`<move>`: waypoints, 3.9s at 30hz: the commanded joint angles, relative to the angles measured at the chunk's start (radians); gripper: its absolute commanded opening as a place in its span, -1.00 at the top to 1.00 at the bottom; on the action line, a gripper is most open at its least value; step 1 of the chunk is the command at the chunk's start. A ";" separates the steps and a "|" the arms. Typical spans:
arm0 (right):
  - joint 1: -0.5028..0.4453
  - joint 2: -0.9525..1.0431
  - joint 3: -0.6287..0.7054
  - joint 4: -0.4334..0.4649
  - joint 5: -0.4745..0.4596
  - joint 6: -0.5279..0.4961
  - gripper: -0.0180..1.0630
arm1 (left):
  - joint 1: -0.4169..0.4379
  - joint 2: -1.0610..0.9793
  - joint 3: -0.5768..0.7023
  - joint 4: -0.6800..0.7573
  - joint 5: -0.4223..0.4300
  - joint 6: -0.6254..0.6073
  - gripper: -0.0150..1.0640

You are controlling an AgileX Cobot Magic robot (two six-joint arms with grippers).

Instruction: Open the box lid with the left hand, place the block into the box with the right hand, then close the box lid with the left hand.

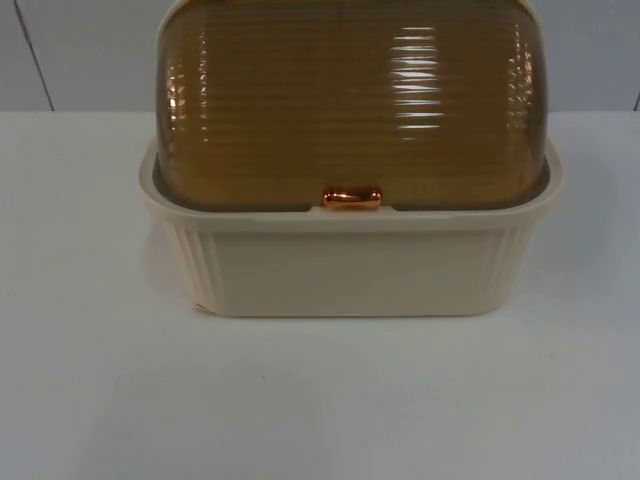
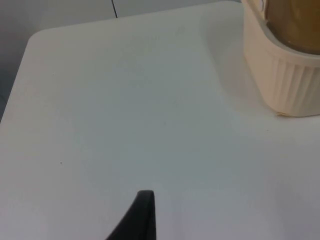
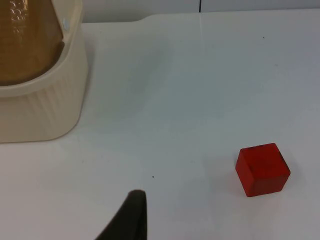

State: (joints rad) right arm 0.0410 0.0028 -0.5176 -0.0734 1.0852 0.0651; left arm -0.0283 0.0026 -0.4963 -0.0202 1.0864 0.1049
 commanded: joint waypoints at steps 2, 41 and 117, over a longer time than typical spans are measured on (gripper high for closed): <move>0.004 -0.003 0.001 -0.002 -0.007 -0.005 -0.98 | -0.005 -0.003 -0.001 0.005 -0.011 -0.009 -0.98; 0.004 0.068 -0.092 -0.002 -0.013 0.021 -0.98 | -0.005 0.133 -0.101 0.058 -0.020 -0.057 -0.98; 0.004 0.725 -0.569 -0.239 -0.288 0.102 -0.98 | -0.882 1.507 -0.575 0.774 -0.528 0.027 -0.98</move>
State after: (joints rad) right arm 0.0410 0.7279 -1.0824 -0.3054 0.8131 0.1717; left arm -0.8489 1.4886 -1.0648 0.6193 0.5558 0.2567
